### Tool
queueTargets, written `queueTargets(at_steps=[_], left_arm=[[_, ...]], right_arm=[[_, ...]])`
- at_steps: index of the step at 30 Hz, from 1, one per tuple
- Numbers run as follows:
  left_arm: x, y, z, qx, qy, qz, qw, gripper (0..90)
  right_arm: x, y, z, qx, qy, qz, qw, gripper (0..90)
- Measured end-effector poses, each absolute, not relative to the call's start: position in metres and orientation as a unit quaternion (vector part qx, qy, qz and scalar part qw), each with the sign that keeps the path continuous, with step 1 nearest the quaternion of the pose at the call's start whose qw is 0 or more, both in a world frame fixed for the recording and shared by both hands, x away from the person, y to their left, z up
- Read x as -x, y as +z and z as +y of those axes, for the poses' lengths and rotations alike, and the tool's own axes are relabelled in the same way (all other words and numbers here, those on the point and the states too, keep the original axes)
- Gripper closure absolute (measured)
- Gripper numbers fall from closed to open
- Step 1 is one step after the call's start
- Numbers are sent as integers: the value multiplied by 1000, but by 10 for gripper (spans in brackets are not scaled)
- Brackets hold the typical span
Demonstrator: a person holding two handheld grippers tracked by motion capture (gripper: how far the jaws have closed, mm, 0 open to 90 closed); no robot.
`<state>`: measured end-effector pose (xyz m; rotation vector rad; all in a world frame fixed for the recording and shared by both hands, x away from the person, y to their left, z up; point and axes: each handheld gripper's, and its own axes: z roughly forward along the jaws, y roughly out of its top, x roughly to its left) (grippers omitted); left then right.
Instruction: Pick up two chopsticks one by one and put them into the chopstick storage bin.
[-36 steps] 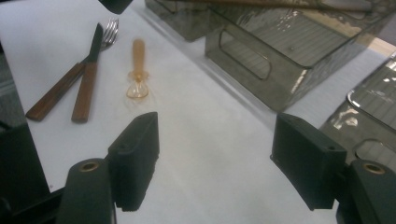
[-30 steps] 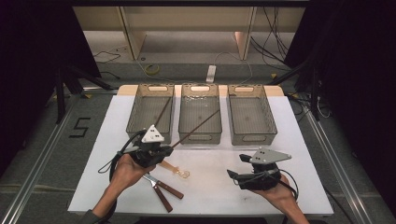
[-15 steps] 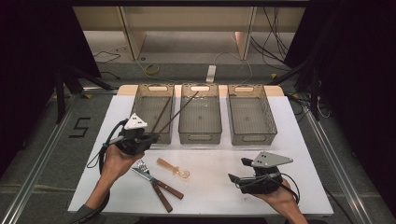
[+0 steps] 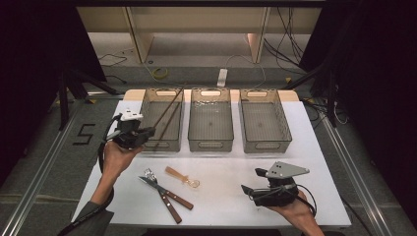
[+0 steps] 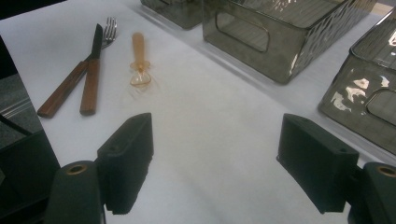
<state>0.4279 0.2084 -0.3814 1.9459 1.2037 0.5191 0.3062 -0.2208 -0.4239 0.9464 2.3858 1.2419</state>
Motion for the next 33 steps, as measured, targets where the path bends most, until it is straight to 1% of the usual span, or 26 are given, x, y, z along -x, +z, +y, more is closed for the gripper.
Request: queueTargets(at_steps=[7, 18, 28, 33], left_arm=[[-441, -384, 214, -752, 198, 493, 390, 838], [-463, -386, 212, -750, 197, 515, 365, 838], [-482, -400, 218, -748, 182, 544, 334, 838], [-487, -406, 221, -745, 176, 553, 330, 837]], right_arm=[[-305, -424, -223, -332, 432, 827, 142, 268], [-302, -425, -223, -329, 431, 829, 139, 265], [-301, -425, -225, -328, 431, 829, 139, 265], [-301, -425, -224, -327, 431, 829, 139, 265]])
